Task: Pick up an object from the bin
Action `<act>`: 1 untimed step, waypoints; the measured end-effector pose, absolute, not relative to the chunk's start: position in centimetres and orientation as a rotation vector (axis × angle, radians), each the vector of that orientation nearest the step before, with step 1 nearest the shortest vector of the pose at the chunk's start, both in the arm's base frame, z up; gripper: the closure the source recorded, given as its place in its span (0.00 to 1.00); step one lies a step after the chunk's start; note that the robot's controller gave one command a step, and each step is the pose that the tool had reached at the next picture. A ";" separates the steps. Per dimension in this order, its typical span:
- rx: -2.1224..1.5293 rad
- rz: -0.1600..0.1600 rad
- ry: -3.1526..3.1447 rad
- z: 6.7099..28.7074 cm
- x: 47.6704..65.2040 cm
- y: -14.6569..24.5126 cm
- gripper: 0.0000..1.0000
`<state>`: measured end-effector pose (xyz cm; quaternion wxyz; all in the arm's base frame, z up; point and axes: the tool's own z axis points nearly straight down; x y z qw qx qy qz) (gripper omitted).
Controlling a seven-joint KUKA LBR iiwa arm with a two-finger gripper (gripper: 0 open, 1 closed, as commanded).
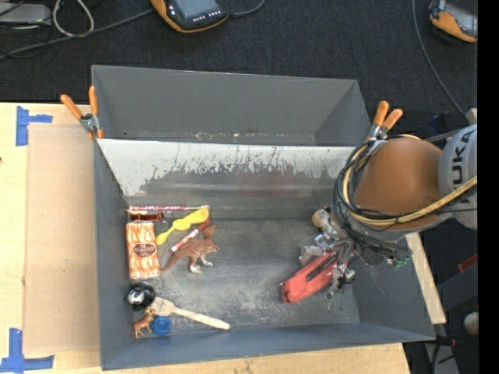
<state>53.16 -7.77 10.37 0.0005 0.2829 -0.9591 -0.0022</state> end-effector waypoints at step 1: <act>0.885 -0.013 -3.006 14.5 53.0 -7.7 1.00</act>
Offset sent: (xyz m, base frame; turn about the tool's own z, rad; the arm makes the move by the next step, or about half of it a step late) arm -0.0028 0.0008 0.0714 0.0005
